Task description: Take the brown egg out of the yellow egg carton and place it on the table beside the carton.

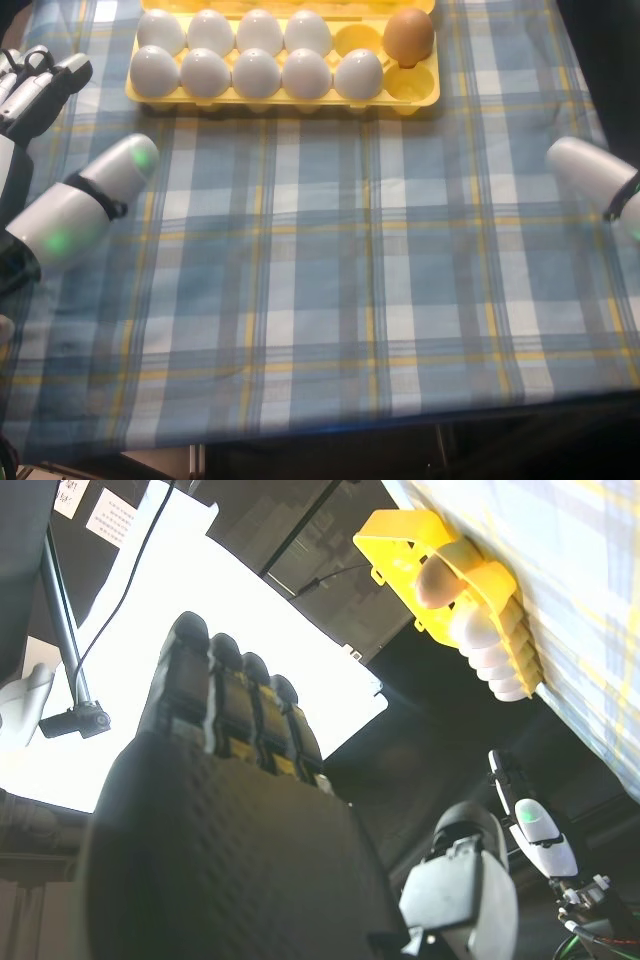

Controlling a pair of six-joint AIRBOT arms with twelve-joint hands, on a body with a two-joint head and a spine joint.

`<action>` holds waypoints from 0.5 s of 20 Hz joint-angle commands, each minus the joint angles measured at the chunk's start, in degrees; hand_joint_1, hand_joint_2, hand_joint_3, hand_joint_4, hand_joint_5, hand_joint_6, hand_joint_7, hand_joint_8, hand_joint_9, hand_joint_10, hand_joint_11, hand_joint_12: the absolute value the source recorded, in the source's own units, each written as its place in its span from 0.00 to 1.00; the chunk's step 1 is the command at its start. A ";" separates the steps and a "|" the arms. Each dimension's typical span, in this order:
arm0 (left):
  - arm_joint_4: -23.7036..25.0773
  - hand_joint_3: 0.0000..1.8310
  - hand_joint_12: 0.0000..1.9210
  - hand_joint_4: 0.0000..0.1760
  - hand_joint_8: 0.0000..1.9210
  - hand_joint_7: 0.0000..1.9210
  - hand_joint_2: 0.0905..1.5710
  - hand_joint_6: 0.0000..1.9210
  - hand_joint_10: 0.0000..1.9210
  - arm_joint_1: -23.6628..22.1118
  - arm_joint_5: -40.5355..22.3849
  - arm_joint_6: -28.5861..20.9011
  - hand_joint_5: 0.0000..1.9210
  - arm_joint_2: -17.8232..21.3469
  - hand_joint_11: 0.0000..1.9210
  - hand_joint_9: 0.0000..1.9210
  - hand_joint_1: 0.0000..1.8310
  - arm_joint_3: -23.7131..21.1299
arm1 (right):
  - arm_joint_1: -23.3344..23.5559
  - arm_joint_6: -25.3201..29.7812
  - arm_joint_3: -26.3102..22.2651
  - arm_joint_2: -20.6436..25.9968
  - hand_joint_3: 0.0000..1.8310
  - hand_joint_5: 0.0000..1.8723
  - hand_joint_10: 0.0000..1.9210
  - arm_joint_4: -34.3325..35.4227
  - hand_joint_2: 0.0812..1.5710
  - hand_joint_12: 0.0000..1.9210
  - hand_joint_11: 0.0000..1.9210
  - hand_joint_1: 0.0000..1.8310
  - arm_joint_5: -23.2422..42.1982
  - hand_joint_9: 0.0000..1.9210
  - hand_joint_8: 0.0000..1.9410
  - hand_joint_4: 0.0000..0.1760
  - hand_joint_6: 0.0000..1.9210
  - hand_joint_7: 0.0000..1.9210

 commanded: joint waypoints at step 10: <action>3.14 0.01 0.00 0.11 0.00 0.08 0.71 0.00 0.00 -0.44 -6.87 -0.25 0.18 0.12 0.00 0.02 0.00 0.06 | 1.59 5.34 2.74 1.75 0.00 0.00 0.00 -3.29 0.69 0.00 0.00 0.00 5.77 0.00 0.00 0.00 0.00 0.00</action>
